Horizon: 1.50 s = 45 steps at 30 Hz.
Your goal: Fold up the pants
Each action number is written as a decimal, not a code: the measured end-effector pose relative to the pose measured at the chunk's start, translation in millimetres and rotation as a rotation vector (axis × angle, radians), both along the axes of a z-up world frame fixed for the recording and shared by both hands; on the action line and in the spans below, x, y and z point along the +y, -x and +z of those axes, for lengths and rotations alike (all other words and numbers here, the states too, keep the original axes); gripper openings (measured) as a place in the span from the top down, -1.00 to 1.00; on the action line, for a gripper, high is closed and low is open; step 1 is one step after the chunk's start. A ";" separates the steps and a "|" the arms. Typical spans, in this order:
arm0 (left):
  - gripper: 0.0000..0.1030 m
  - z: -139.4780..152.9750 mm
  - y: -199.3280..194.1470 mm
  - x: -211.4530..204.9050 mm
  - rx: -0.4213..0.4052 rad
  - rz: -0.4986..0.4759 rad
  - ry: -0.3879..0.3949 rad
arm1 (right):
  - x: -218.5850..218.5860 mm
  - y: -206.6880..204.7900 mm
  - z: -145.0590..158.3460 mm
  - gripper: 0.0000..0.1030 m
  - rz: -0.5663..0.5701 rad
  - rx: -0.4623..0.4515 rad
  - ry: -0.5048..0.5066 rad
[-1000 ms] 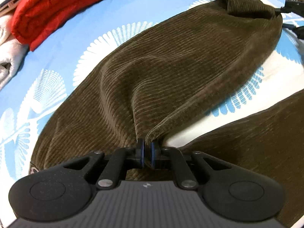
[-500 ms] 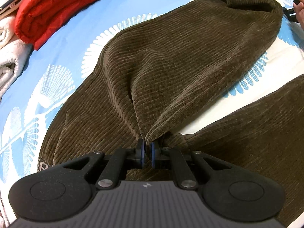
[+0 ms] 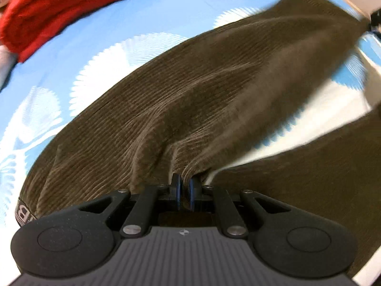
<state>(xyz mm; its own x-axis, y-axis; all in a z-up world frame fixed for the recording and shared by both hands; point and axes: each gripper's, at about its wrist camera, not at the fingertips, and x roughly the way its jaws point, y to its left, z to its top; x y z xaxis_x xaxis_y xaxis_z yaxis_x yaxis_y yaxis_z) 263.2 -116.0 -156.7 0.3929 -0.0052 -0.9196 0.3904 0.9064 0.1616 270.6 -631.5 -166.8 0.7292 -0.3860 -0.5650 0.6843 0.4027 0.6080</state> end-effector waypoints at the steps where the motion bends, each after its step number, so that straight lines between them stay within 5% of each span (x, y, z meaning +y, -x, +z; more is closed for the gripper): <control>1: 0.85 -3.7 2.1 -3.2 0.001 -0.024 -0.021 | -4.9 10.2 -9.2 0.81 -0.059 0.086 -0.047; 3: 0.85 -10.1 5.6 -7.4 -0.002 -0.055 -0.057 | -16.9 21.7 -34.7 0.80 -0.087 0.201 -0.163; 5: 0.85 -10.6 8.3 -8.4 -0.010 -0.071 -0.064 | -27.3 36.2 -54.8 0.77 -0.101 0.217 -0.240; 9: 0.83 -5.7 14.0 -8.8 -0.012 -0.106 -0.025 | -34.5 41.5 -48.0 0.80 -0.037 0.182 -0.182; 13: 0.79 -0.7 19.6 -9.3 0.014 -0.183 0.049 | -36.6 56.8 -25.8 0.82 -0.089 0.156 -0.083; 17: 0.69 -0.2 29.5 -5.4 0.043 -0.262 0.025 | -46.2 57.2 -57.6 0.63 -0.031 0.401 -0.135; 20: 0.45 26.8 29.0 14.4 0.040 -0.262 0.149 | -45.0 74.3 -39.5 0.41 -0.120 0.436 -0.046; 22: 0.14 51.0 27.0 40.2 -0.030 -0.214 0.237 | -41.9 81.6 -13.4 0.41 -0.105 0.366 0.010; 27: 0.09 75.8 8.9 145.3 -0.149 0.100 0.323 | -18.2 98.0 56.8 0.22 0.125 0.130 0.099; 30: -0.02 63.9 3.3 225.6 -0.178 0.352 0.295 | 9.4 122.8 92.2 0.14 0.290 0.013 0.142; 35: -0.03 16.9 9.2 331.2 -0.096 0.632 0.341 | 48.8 179.6 126.9 -0.01 0.492 -0.099 0.269; 39: -0.22 -15.0 6.1 343.6 -0.049 0.675 0.487 | 65.3 209.4 123.2 -0.02 0.555 -0.029 0.306; 42: -0.20 -29.7 -1.4 321.9 -0.027 0.630 0.518 | 65.9 219.2 123.2 -0.02 0.536 0.005 0.345; 45: 0.53 -28.6 0.6 301.8 -0.057 0.528 0.386 | 61.9 227.8 115.9 -0.02 0.507 0.050 0.347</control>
<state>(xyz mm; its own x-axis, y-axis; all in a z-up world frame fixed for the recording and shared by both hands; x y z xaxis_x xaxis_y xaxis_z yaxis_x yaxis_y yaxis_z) 262.6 185.9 -185.2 0.4808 -0.1234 -0.8681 -0.1226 0.9708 -0.2059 42.8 -569.6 -50.9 0.8461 -0.1658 -0.5066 0.3802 0.8539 0.3555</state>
